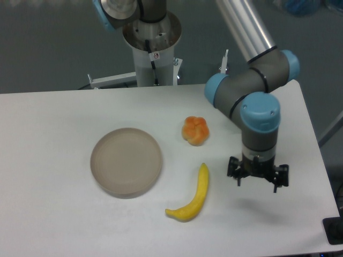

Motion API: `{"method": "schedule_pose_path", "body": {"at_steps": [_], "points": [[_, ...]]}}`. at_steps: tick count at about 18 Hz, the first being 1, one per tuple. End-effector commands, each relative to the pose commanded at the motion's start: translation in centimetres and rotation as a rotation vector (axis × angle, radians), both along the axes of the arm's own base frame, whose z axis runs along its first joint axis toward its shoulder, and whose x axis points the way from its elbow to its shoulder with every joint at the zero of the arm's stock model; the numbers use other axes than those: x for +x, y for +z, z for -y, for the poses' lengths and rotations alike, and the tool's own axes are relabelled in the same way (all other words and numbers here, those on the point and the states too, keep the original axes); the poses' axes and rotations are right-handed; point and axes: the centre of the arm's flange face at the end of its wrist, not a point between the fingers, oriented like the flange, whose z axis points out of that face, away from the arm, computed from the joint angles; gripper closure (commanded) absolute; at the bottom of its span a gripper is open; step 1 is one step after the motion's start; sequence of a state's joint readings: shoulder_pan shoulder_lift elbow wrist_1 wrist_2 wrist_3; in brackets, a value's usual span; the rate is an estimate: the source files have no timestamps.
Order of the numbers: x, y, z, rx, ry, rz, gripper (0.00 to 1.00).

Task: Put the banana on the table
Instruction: 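Raise the open gripper up and away from the banana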

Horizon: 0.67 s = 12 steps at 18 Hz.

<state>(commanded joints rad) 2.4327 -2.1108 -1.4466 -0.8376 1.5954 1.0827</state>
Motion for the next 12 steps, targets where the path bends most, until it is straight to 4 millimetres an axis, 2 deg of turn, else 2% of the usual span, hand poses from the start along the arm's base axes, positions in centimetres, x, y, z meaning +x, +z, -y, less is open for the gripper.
{"method": "schedule_pose_path", "body": {"at_steps": [4,7,9,12], "points": [[-3.1,1.8,2.1,-0.028,-0.112,-0.060,0.00],[-3.7,2.2,2.9,-0.057,-0.189,-0.085,0.00],[-3.9,3.3,3.4,-0.053,-0.194,-0.100,0.00],[-3.5,4.1,3.4,-0.049,-0.196,-0.108,0.00]]}}
